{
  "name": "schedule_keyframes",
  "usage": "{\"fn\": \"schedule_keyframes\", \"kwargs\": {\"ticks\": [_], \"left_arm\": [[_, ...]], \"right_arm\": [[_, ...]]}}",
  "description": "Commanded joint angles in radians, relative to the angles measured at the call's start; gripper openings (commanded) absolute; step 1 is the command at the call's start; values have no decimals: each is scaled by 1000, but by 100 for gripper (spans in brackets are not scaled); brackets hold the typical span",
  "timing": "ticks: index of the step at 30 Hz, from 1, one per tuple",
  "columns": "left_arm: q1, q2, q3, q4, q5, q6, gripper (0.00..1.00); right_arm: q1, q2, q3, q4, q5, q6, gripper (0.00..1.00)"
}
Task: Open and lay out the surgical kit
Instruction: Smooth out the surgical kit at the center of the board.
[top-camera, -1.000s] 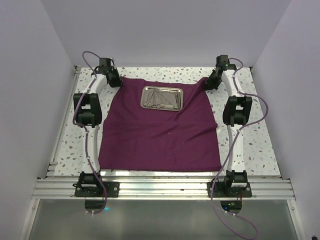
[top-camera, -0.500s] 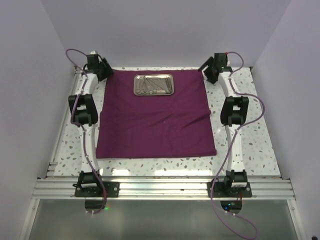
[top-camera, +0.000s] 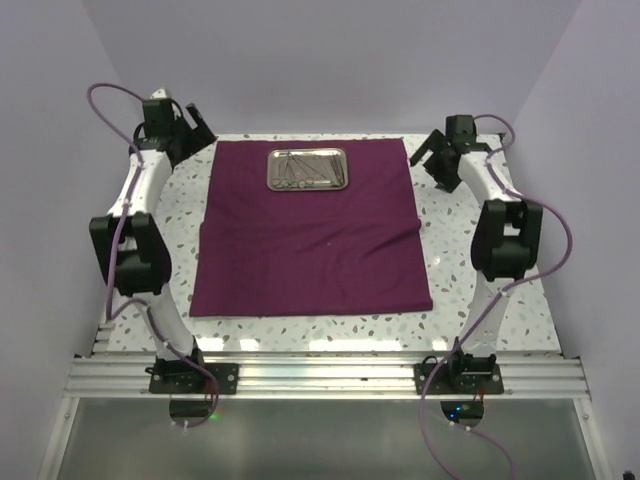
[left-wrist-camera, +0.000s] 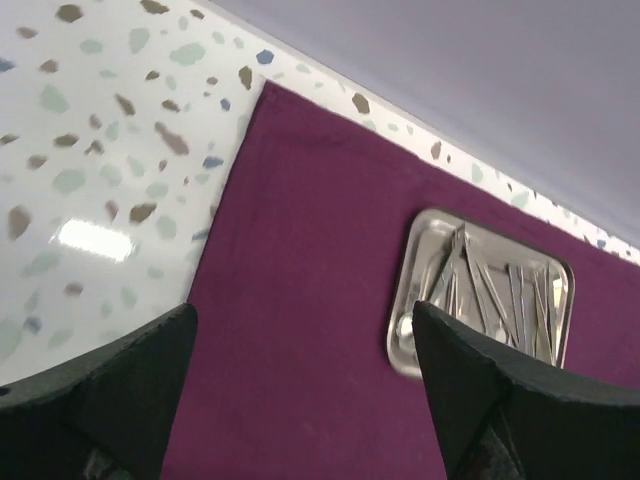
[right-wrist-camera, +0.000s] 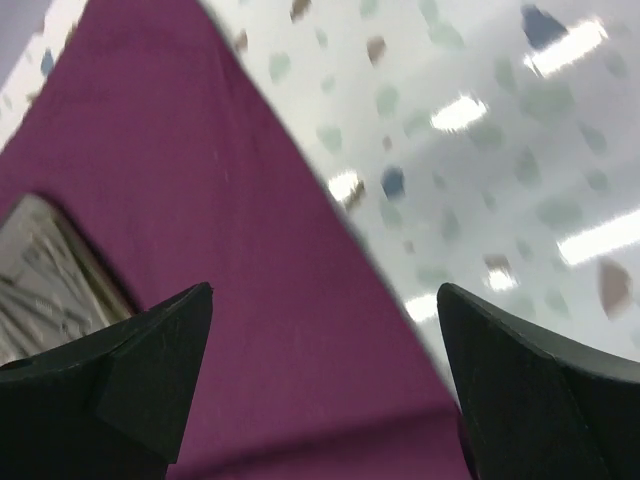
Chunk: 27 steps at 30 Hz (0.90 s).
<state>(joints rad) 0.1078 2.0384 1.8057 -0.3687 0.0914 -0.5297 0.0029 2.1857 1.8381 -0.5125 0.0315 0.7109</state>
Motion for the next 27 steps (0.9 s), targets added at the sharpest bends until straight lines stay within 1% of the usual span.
{"fn": "schedule_keyframes", "kwargs": {"ticks": [1,2,3,4,5,7,8,9,10,11,13,14,17,19,20,22,26,27], "left_arm": [[-19,-236,-197,-140,-64,51,91],[-29,-283,-321,-176,-73,45,89],[-36,-375,-383,-188,-79,39,87],[-42,-421,-446,-196,-79,30,86],[-62,-501,-553,-208,-79,1,83],[-88,-562,-641,-216,-78,-18,81],[-124,-587,-698,-235,-87,-32,80],[-143,-621,-722,-245,-88,-36,78],[-160,-633,-742,-278,-122,-39,77],[-175,-656,-781,-289,-124,-58,73],[-178,-684,-821,-315,-113,-75,68],[-178,-717,-860,-320,-111,-91,63],[-180,-788,-940,-314,-110,-115,58],[-178,-802,-976,-308,-113,-121,55],[-178,-802,-982,-311,-113,-122,51],[-180,-800,-1002,-311,-108,-122,49],[-180,-819,-1043,-309,-108,-124,42],[-180,-825,-1052,-308,-108,-127,41]], "right_arm": [[6,-275,-178,-56,-21,-37,98],[8,-376,-292,-82,-25,-39,98],[14,-423,-353,-93,-28,-42,98],[16,-470,-469,-103,-51,-51,98],[17,-566,-526,-113,-59,-53,97],[22,-650,-668,-126,-77,-76,94],[22,-681,-706,-147,-77,-85,92],[23,-732,-738,-156,-77,-96,88],[22,-750,-781,-175,-79,-114,85],[22,-764,-798,-201,-87,-122,75],[22,-797,-833,-225,-99,-148,63],[22,-810,-847,-244,-107,-154,56],[22,-825,-898,-254,-119,-174,46],[23,-820,-933,-241,-130,-179,42],[23,-816,-942,-230,-130,-180,38],[23,-801,-965,-218,-125,-189,37],[26,-765,-994,-201,-117,-208,34],[26,-762,-1007,-198,-111,-211,33]]}}
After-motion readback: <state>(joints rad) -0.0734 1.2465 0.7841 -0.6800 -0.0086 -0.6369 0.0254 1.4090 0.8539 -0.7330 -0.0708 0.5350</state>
